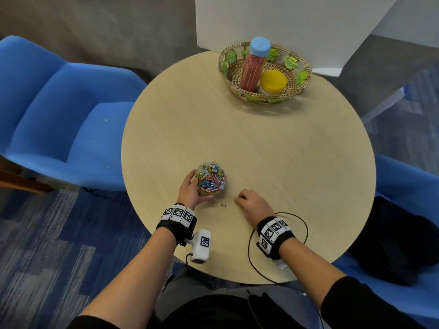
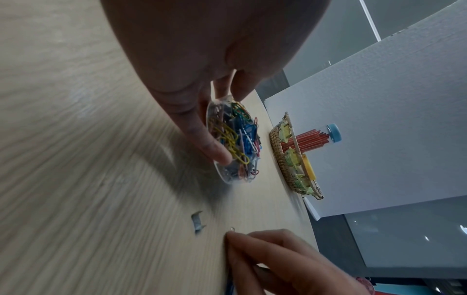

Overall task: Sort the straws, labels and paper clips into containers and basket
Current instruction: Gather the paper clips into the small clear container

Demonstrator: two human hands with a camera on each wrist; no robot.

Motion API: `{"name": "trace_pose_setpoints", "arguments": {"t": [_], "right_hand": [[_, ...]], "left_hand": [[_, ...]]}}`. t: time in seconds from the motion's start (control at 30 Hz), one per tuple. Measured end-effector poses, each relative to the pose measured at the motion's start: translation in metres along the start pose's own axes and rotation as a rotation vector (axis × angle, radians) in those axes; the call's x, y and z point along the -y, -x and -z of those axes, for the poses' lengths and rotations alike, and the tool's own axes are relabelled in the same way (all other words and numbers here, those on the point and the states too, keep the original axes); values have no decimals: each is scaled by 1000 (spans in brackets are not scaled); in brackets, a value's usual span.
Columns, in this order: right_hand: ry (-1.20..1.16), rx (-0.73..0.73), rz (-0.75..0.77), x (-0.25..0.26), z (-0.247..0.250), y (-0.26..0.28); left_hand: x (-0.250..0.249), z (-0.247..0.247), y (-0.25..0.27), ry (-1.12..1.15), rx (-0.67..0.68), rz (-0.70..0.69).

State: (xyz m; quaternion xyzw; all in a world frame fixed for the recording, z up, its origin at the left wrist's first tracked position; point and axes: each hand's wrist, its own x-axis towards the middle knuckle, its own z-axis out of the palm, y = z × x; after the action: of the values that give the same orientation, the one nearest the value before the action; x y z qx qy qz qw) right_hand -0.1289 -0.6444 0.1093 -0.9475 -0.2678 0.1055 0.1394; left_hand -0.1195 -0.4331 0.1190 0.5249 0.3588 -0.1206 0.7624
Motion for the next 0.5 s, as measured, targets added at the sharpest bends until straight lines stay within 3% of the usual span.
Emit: {"name": "trace_pose_setpoints", "arguments": {"t": [0.1, 0.23, 0.3, 0.4, 0.5], "right_hand": [[-62, -24, -96, -11, 2, -14], [-382, -76, -489, -19, 24, -35], [-567, -170, -587, -15, 41, -43], [-762, -228, -512, 2, 68, -54], [-819, -125, -355, 20, 80, -64]], "left_hand": [[-2, 1, -1, -1, 0, 7], [-3, 0, -2, -6, 3, 7], [-3, -1, -2, -8, 11, 4], [-1, -5, -3, -7, 17, 1], [1, -8, -3, -7, 43, 3]]}}
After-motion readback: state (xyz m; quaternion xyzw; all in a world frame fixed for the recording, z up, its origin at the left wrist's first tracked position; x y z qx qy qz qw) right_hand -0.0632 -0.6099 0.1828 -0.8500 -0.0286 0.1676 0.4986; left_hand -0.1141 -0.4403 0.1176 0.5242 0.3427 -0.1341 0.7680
